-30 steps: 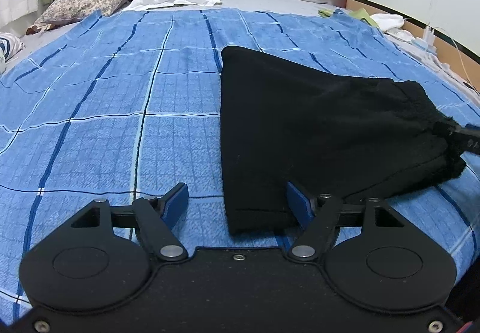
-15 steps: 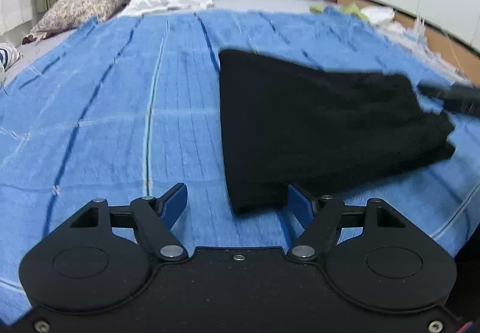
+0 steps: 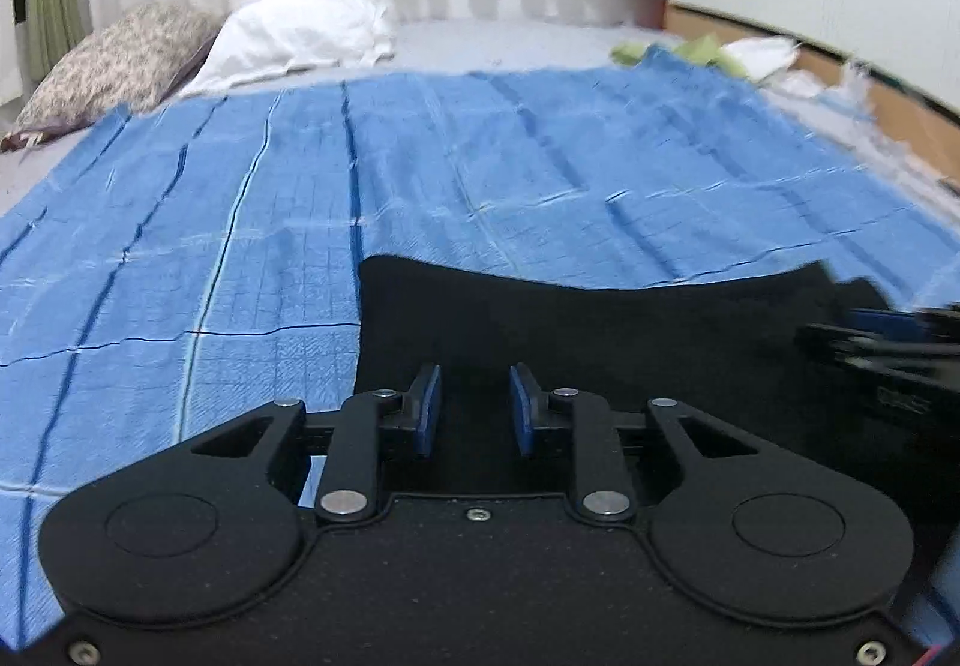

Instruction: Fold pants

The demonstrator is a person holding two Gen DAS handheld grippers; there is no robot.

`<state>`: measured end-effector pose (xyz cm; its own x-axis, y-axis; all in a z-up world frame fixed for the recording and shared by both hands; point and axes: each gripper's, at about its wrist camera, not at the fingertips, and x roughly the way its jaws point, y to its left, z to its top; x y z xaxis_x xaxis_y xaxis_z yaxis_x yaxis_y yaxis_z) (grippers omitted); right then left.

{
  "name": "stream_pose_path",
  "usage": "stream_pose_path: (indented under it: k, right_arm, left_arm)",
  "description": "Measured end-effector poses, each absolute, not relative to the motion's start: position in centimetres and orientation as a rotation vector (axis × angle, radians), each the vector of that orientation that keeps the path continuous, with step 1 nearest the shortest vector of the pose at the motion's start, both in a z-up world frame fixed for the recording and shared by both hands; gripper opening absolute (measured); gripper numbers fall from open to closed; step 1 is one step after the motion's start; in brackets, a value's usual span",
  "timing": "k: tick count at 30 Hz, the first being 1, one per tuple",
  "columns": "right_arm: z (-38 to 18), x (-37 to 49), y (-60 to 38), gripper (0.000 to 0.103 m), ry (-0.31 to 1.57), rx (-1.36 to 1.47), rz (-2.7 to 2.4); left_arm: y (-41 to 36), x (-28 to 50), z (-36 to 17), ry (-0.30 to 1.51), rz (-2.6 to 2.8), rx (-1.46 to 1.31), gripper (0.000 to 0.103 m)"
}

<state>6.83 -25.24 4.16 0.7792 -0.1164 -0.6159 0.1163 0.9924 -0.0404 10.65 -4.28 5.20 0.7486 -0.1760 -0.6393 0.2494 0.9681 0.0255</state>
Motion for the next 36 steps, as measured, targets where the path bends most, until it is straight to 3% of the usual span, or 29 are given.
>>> stream_pose_path:
  k: [3, 17, 23, 28, 36]
  right_arm:
    - [3.6, 7.4, -25.4, 0.053, 0.658, -0.018, -0.122]
    - [1.4, 8.3, -26.2, 0.053, 0.578, -0.083, -0.1]
    - [1.3, 8.9, -26.5, 0.059, 0.584, -0.053, -0.076]
    - [3.1, 6.9, -26.9, 0.081, 0.569, 0.004, -0.039]
    - [5.1, 2.1, -28.5, 0.086, 0.531, 0.038, -0.07]
  left_arm:
    - [-4.0, 12.7, 3.0, 0.702, -0.175, 0.117, 0.025]
    - [-2.4, 13.1, 1.2, 0.663, -0.116, 0.078, 0.059]
    - [-2.7, 12.9, 1.3, 0.656, -0.091, 0.104, 0.061]
    - [-2.3, 12.3, 2.4, 0.694, -0.09, 0.078, 0.06]
    - [-1.2, 8.4, 4.3, 0.684, -0.079, 0.079, 0.063]
